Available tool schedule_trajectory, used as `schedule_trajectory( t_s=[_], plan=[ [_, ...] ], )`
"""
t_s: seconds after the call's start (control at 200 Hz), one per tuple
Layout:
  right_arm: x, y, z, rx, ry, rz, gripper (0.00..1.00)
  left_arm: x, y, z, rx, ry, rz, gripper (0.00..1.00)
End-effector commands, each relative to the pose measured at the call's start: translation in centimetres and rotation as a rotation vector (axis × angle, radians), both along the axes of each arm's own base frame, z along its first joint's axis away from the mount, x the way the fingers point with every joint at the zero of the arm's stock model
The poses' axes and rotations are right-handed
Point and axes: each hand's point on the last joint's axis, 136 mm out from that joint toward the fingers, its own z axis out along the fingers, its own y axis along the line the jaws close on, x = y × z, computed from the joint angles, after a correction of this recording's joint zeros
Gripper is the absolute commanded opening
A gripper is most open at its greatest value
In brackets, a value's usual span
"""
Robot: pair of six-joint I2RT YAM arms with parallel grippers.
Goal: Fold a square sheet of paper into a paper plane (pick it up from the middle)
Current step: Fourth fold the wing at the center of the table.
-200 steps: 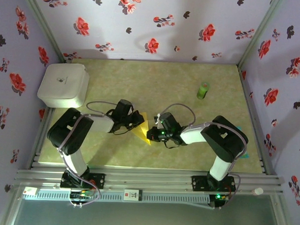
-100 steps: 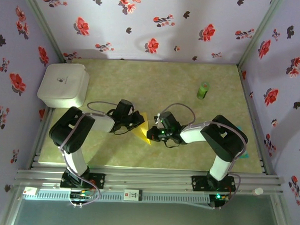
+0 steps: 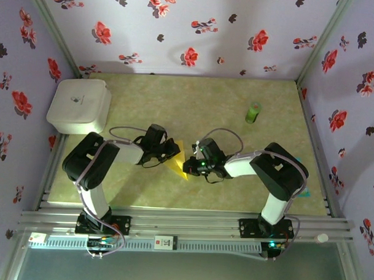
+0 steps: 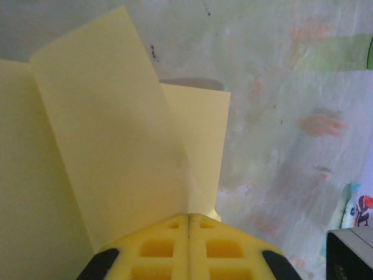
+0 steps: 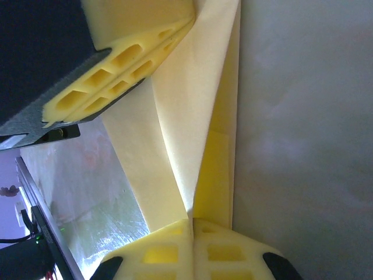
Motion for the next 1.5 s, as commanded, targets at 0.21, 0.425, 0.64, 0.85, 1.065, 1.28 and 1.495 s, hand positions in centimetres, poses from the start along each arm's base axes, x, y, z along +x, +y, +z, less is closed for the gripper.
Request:
schedule_trajectory(
  t_s=[0.21, 0.425, 0.64, 0.85, 1.065, 1.28, 1.495],
  plan=[
    [-0.8, -1.8, -4.5, -0.145, 0.072, -0.045, 0.06, -0.3, 1.2, -1.9, 0.059, 0.037, 0.025, 0.01],
    [-0.6, -1.4, -3.5, -0.122, 0.076, -0.046, 0.08, -0.8, 1.7, -2.9, 0.078, 0.063, 0.037, 0.00],
    [-1.0, -0.9, -1.7, -0.067, 0.088, -0.037, 0.14, -1.4, 2.3, -3.4, 0.091, 0.072, 0.043, 0.00],
    [-1.4, -1.1, -0.6, -0.049, 0.085, -0.037, 0.16, -1.6, 2.4, -3.3, 0.088, 0.068, 0.043, 0.00],
    [-1.2, -1.1, 0.3, -0.038, 0.059, -0.044, 0.16, -1.6, 2.4, -3.1, 0.085, 0.061, 0.041, 0.00],
    [-0.7, -0.8, 0.6, -0.027, 0.055, -0.057, 0.16, -1.8, 2.3, -2.4, 0.069, 0.046, 0.032, 0.00],
    [-1.7, -1.2, -0.2, -0.032, 0.093, -0.044, 0.12, -1.9, 2.5, -2.5, 0.072, 0.049, 0.032, 0.00]
  ],
)
